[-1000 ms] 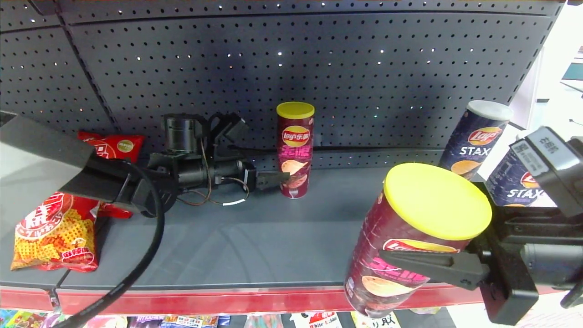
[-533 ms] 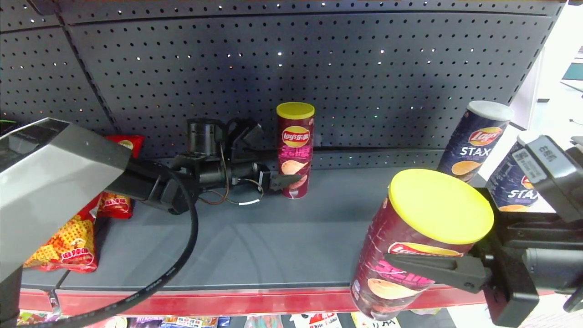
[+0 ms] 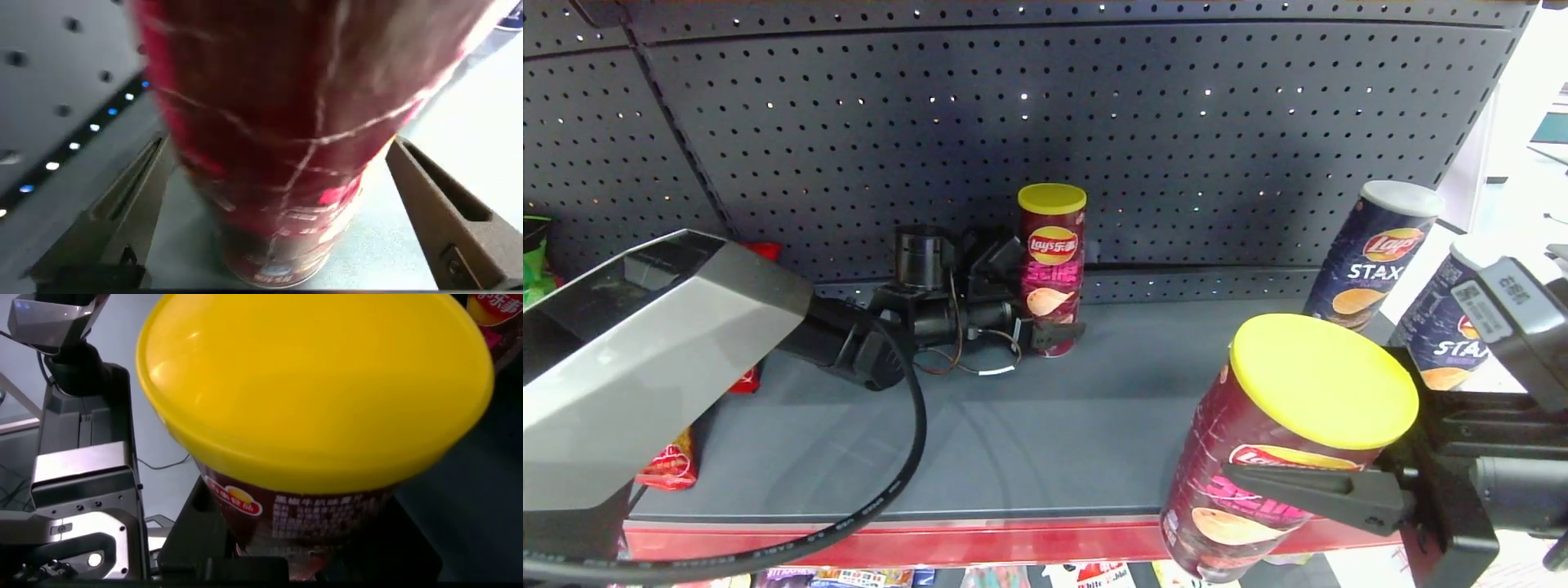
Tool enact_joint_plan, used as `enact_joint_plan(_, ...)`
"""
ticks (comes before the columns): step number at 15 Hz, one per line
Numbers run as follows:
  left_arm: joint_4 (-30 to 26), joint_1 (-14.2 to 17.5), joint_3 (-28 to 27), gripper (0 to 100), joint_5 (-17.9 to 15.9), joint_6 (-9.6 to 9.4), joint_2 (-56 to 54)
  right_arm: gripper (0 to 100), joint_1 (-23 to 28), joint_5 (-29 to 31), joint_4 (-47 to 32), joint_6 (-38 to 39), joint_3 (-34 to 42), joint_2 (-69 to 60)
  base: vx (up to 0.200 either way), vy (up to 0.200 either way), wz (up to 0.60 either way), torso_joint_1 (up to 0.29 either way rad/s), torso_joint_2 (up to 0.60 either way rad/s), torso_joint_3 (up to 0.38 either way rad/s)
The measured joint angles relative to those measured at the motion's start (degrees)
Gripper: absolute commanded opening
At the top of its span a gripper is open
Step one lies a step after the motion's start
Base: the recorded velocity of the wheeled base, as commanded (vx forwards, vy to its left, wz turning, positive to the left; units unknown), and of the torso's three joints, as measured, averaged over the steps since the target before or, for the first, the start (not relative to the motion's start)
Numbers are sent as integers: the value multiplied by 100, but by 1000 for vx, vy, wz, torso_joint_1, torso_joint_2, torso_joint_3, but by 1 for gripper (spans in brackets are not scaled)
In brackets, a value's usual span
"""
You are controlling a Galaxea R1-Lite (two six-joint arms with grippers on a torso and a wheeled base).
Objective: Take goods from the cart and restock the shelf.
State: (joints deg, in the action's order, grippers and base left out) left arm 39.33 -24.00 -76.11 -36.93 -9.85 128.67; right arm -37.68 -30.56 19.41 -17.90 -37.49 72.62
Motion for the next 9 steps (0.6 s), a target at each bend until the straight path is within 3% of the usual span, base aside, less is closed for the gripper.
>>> enact_joint_plan(6,-6,-9,-35,0,34,2,-91,0,0,7,-1,0,-57,-24,0,0,0,0,0,0)
enact_joint_plan(9,-11,-127,210,0,33,0,-384,0,0,119,0,106,-193,9,0,0,0,0,0,0)
